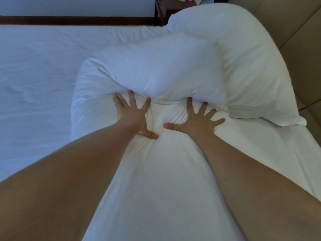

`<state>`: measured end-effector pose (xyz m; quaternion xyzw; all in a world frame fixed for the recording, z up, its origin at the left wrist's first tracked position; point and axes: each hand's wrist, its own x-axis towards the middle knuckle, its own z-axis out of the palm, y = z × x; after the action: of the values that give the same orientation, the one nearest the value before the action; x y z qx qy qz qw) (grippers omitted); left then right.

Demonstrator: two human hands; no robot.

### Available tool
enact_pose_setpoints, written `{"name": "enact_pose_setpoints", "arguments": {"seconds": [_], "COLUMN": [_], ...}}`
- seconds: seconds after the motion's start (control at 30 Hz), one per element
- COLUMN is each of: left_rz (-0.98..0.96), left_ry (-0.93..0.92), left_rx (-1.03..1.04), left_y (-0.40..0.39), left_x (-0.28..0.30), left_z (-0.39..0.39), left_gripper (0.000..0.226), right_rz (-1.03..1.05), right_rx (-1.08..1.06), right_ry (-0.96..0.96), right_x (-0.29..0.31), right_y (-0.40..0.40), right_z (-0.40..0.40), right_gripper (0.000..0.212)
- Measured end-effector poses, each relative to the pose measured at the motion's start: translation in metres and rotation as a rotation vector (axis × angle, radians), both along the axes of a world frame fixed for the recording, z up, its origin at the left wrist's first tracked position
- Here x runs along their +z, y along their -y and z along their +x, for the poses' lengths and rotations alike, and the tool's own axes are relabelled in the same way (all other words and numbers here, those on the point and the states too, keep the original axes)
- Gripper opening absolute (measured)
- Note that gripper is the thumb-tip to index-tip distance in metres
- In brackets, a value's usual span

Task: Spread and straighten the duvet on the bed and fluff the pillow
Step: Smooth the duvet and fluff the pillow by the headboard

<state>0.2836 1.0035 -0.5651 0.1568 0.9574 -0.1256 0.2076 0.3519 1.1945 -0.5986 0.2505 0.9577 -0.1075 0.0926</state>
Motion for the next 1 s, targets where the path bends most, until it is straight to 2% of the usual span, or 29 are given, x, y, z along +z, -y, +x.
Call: {"name": "enact_pose_setpoints", "arguments": {"seconds": [0.1,0.23,0.3,0.4,0.53,0.63,0.77,0.87,1.0], "left_rz": [0.043,0.136,0.202,0.295,0.385,0.447,0.491,0.465,0.474], "left_ry": [-0.033,0.005,0.039,0.085,0.157,0.203,0.270,0.301,0.300], "left_rx": [-0.010,0.038,0.092,0.233,0.467,0.710,0.996,1.022,1.062], "left_y": [0.014,0.038,0.052,0.070,0.086,0.100,0.124,0.131,0.129], "left_x": [0.009,0.024,0.032,0.040,0.049,0.049,0.041,0.028,0.015], "left_z": [0.026,0.071,0.097,0.135,0.182,0.210,0.220,0.216,0.213], "left_gripper": [0.137,0.121,0.118,0.121,0.134,0.151,0.171,0.178,0.177], "right_rz": [0.015,0.057,0.114,0.132,-0.112,-0.280,-0.495,-0.499,-0.509], "right_rx": [0.003,0.059,0.007,-0.199,-0.500,-0.539,-0.590,-0.637,-0.672], "right_ry": [-0.028,-0.117,-0.141,-0.043,0.134,0.172,0.260,0.260,0.224], "right_x": [0.012,0.031,0.043,0.061,0.077,0.077,0.073,0.065,0.058], "right_y": [0.011,0.016,0.013,0.004,-0.016,-0.024,-0.030,-0.033,-0.026], "right_z": [0.023,0.071,0.100,0.141,0.199,0.232,0.239,0.235,0.230], "right_gripper": [0.128,0.100,0.094,0.102,0.127,0.141,0.165,0.171,0.167]}}
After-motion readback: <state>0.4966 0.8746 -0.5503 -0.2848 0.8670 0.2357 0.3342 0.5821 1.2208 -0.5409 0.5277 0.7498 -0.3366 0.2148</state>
